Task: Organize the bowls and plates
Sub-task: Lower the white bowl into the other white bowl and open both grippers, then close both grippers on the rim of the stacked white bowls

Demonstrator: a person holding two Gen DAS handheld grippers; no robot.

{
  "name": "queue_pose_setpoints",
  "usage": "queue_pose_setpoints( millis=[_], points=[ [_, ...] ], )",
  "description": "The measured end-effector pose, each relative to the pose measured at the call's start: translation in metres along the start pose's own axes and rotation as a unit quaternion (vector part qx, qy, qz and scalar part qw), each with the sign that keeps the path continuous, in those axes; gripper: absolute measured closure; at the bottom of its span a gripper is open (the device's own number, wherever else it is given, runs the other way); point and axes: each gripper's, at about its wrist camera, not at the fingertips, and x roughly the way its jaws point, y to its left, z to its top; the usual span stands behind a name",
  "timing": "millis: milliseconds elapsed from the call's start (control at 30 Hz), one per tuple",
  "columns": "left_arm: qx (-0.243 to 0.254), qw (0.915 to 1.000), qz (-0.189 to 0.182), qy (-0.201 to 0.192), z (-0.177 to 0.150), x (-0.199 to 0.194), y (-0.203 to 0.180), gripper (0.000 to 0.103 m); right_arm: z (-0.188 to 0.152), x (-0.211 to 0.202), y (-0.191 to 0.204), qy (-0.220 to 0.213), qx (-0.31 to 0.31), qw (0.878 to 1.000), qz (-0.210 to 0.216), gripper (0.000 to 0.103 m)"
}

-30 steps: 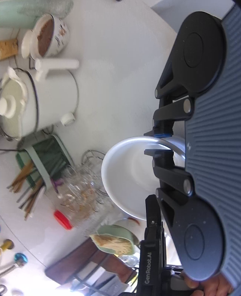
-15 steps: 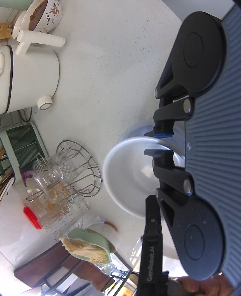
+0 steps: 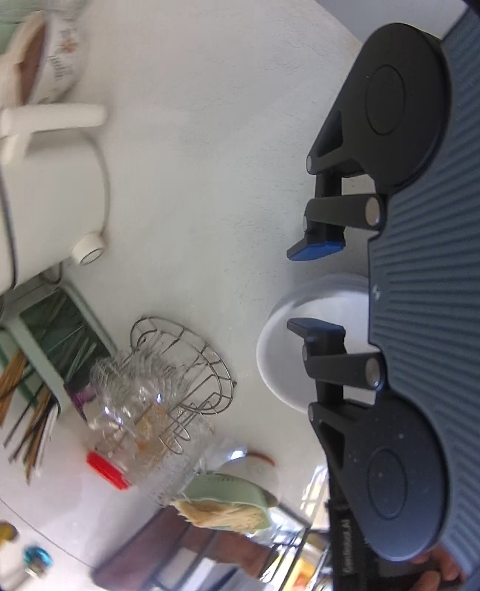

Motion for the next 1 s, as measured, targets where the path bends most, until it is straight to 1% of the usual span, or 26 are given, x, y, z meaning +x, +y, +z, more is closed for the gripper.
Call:
queue_pose_setpoints(
  millis=[100, 167, 300, 400, 467, 500, 533, 600, 733, 833, 1000],
  points=[
    [-0.003, 1.0000, -0.001, 0.005, 0.000, 0.004, -0.001, 0.052, -0.002, 0.012, -0.014, 0.028, 0.041, 0.999, 0.019, 0.065],
    [-0.007, 0.9999, -0.008, 0.009, 0.000, 0.006, 0.000, 0.050, -0.005, 0.018, -0.018, 0.043, 0.058, 0.997, 0.028, 0.065],
    [-0.013, 0.9998, -0.010, 0.013, 0.000, 0.010, 0.000, 0.047, -0.013, 0.023, -0.008, 0.060, 0.051, 0.996, 0.037, 0.066],
    [-0.015, 0.9997, -0.014, 0.016, 0.000, 0.011, 0.000, 0.047, -0.016, 0.029, -0.010, 0.071, 0.067, 0.995, 0.036, 0.067],
    [-0.013, 0.9997, -0.013, 0.017, -0.001, 0.011, -0.001, 0.046, -0.017, 0.031, -0.012, 0.072, 0.072, 0.994, 0.038, 0.070],
    [-0.011, 0.9997, -0.013, 0.019, -0.001, 0.012, -0.001, 0.046, -0.017, 0.032, -0.012, 0.072, 0.074, 0.994, 0.035, 0.076],
    [-0.009, 0.9997, -0.011, 0.021, -0.001, 0.013, -0.001, 0.046, -0.018, 0.031, -0.014, 0.072, 0.077, 0.994, 0.036, 0.077],
    [-0.006, 0.9996, -0.013, 0.023, -0.001, 0.014, -0.002, 0.046, -0.019, 0.030, -0.018, 0.070, 0.087, 0.993, 0.039, 0.078],
    [0.000, 0.9994, -0.023, 0.025, 0.001, 0.017, -0.005, 0.046, -0.019, 0.025, -0.022, 0.065, 0.086, 0.994, 0.029, 0.081],
    [-0.004, 0.9988, -0.040, 0.029, 0.003, 0.020, -0.009, 0.046, -0.018, 0.021, -0.028, 0.063, 0.092, 0.993, 0.025, 0.082],
    [0.014, 0.9980, -0.044, 0.043, 0.005, 0.031, -0.022, 0.046, -0.019, 0.011, -0.037, 0.056, 0.100, 0.993, 0.019, 0.082]
  ],
)
